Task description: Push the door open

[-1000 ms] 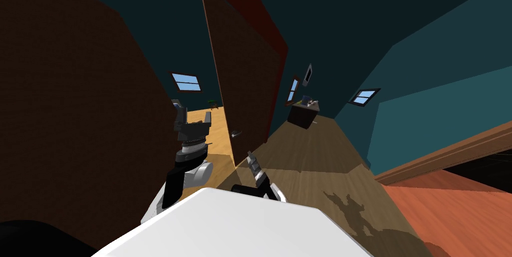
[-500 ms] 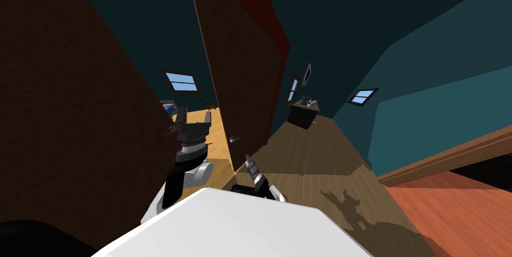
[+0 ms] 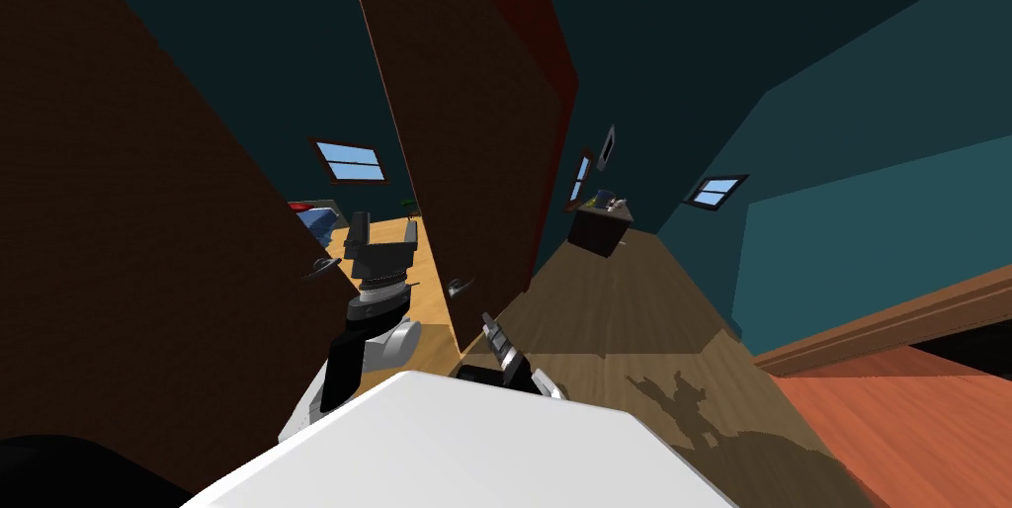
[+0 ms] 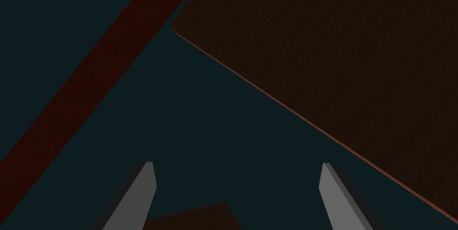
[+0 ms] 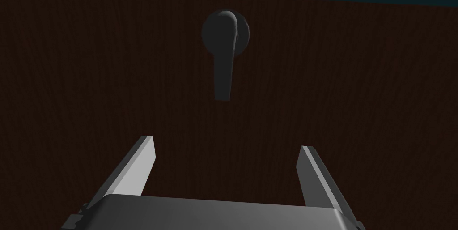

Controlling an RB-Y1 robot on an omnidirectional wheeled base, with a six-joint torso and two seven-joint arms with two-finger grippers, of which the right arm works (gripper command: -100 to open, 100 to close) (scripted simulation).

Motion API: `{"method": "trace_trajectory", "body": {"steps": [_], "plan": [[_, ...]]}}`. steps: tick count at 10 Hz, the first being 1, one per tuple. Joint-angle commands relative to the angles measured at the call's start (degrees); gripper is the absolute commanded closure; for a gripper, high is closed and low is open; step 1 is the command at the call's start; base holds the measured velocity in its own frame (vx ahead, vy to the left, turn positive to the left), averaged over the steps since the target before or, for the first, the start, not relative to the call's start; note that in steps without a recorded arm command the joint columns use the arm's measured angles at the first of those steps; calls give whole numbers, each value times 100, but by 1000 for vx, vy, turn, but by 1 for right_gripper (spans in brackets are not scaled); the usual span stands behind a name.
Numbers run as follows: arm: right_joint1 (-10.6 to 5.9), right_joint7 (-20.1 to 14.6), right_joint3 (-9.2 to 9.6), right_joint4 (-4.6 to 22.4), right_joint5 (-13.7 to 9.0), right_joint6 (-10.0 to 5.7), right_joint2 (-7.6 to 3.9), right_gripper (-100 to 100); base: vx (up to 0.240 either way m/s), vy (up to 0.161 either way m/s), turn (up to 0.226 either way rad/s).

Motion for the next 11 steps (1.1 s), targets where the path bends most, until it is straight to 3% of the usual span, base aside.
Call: {"method": "trace_trajectory", "body": {"steps": [1,11], "plan": [[0,0,0,0,0,0,0,-100,85,23,-9],[-27,107,-160,243,-8,-23,196,-100,127,148,29]]}}
